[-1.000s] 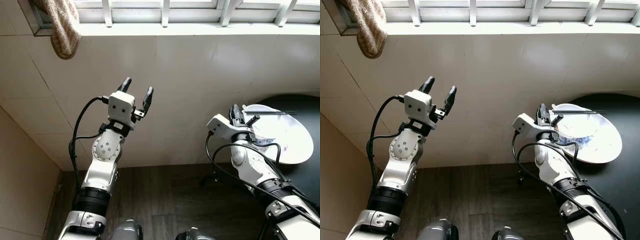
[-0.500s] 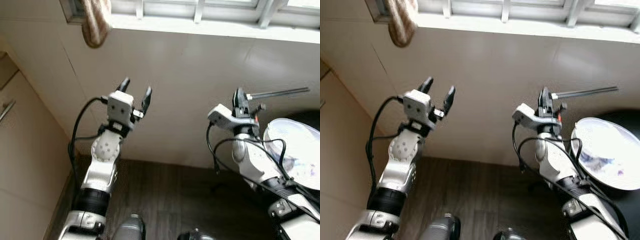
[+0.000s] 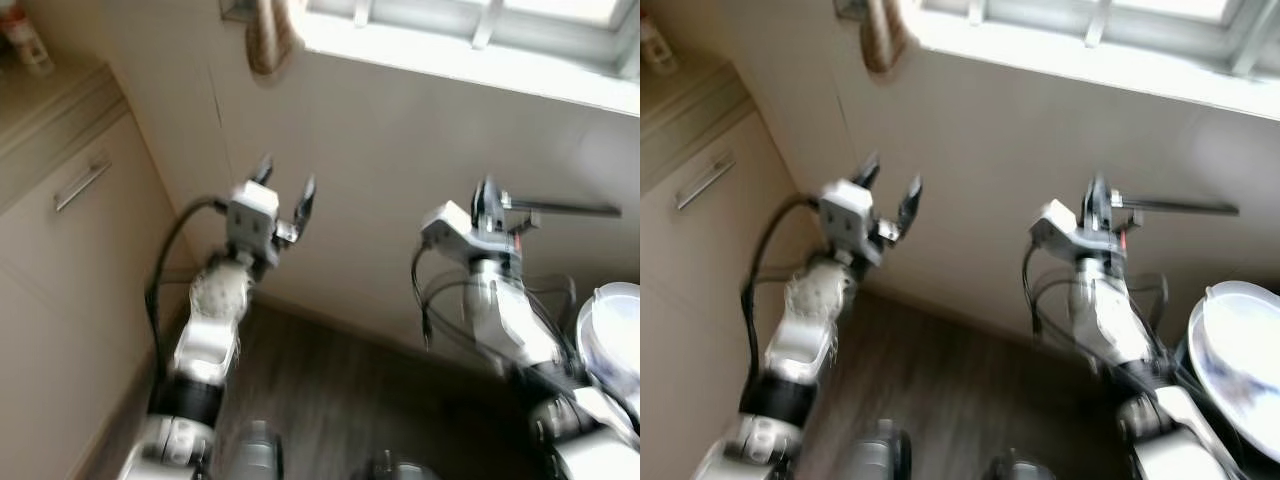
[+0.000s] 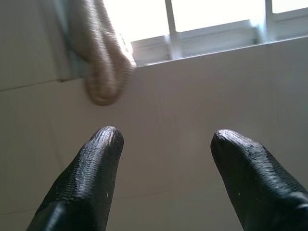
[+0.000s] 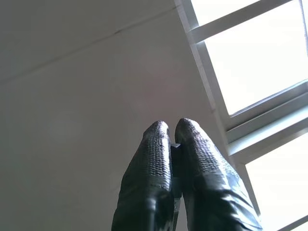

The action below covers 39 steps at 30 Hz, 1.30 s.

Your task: Kitchen organization

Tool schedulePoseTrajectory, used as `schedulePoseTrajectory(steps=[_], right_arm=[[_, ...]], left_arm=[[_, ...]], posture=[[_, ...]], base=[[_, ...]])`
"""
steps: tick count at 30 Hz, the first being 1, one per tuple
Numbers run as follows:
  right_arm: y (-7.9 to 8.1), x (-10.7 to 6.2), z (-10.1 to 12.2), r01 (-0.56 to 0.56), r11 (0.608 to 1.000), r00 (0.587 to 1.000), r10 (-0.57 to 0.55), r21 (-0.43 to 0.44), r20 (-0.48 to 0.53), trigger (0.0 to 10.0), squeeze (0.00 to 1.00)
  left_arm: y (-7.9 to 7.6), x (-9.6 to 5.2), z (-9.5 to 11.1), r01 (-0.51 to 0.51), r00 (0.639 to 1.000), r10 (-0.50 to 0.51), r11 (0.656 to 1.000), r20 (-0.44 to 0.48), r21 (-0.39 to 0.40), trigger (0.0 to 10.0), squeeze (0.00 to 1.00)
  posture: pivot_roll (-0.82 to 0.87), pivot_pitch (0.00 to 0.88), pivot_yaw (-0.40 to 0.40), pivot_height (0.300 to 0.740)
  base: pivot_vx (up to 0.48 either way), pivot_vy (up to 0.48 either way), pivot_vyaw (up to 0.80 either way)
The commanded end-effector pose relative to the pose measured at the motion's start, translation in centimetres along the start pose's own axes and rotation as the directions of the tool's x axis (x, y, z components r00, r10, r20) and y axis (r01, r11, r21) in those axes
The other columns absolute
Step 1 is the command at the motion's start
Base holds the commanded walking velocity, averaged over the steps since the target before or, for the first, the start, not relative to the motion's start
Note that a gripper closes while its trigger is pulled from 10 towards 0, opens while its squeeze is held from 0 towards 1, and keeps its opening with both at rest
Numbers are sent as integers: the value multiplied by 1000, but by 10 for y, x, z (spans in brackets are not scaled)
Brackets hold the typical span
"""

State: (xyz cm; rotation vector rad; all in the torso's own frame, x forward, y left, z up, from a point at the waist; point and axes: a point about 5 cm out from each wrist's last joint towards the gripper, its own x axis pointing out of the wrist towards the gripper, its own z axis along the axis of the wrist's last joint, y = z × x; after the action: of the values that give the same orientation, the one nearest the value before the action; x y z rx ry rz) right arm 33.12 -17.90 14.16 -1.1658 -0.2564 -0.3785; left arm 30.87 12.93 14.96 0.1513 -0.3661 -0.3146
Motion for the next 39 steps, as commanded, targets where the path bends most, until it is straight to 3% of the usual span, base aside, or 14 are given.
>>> schedulePoseTrajectory(steps=[1,3,5,16,17,18,19,22,26,30,33,34,36,39], right_arm=[[-13,4,-7,76,996,996,-74,43,-40,10000,0],[-11,5,-9,52,986,995,-37,161,-95,10000,0],[-4,4,-11,4,945,985,52,326,-164,10000,0],[7,0,3,-91,878,973,178,470,-146,10000,0],[12,-3,8,-131,839,964,232,527,-129,10000,0],[25,-10,18,-219,739,933,349,637,-84,10000,0],[32,-14,21,-265,704,914,402,659,-62,10000,0],[43,-23,26,-327,631,874,486,704,-30,10000,0],[46,-26,26,-330,591,854,519,735,-33,10000,0],[55,-31,17,-310,467,790,611,828,-48,10000,0],[56,-33,19,-291,366,778,628,884,-5,10000,0],[56,-33,19,-291,366,778,628,884,-5,10000,0],[55,-33,22,-304,312,774,632,900,42,10000,0],[55,-33,24,-313,292,776,627,904,67,10000,0]], left_arm=[[-10,3,1,31,1000,-31,999,5,-13,10000,0],[-10,3,1,31,1000,-31,999,4,-13,10000,0],[-10,3,1,34,999,-34,999,3,-13,10000,0],[-13,2,0,54,998,-55,998,-7,-15,10000,0],[-13,2,-1,56,998,-56,998,-8,-15,10000,0],[-13,2,-1,58,998,-58,998,-10,-13,10000,0],[-13,2,-1,58,998,-58,998,-11,-13,10000,0],[-13,2,-1,60,998,-60,998,-13,-12,10000,0],[-13,2,-1,61,998,-61,998,-15,-19,10000,0],[-14,2,-3,67,997,-68,997,-25,-27,10000,0],[-14,2,-3,69,997,-70,997,-27,-27,10000,0],[-14,2,-3,69,997,-70,997,-27,-27,10000,0],[-14,2,-3,70,997,-71,997,-28,-26,10000,0],[-14,2,-3,71,997,-72,997,-28,-25,10000,0]], posture=[[158,0,-58,740],[159,0,-58,740],[159,0,-58,740],[157,0,-54,740],[160,0,-54,740],[161,0,-54,740],[161,0,-54,740],[161,0,-54,740],[160,0,-51,740],[160,0,-51,740],[159,0,-51,740],[159,0,-51,740],[160,0,-50,740],[160,0,-50,740]], base=[[0,0,0],[0,0,0],[0,0,0],[0,0,0],[0,0,0],[0,0,0],[0,0,0],[0,0,0],[0,0,0],[0,0,0],[0,0,0],[0,0,0],[0,0,0],[0,0,0]])
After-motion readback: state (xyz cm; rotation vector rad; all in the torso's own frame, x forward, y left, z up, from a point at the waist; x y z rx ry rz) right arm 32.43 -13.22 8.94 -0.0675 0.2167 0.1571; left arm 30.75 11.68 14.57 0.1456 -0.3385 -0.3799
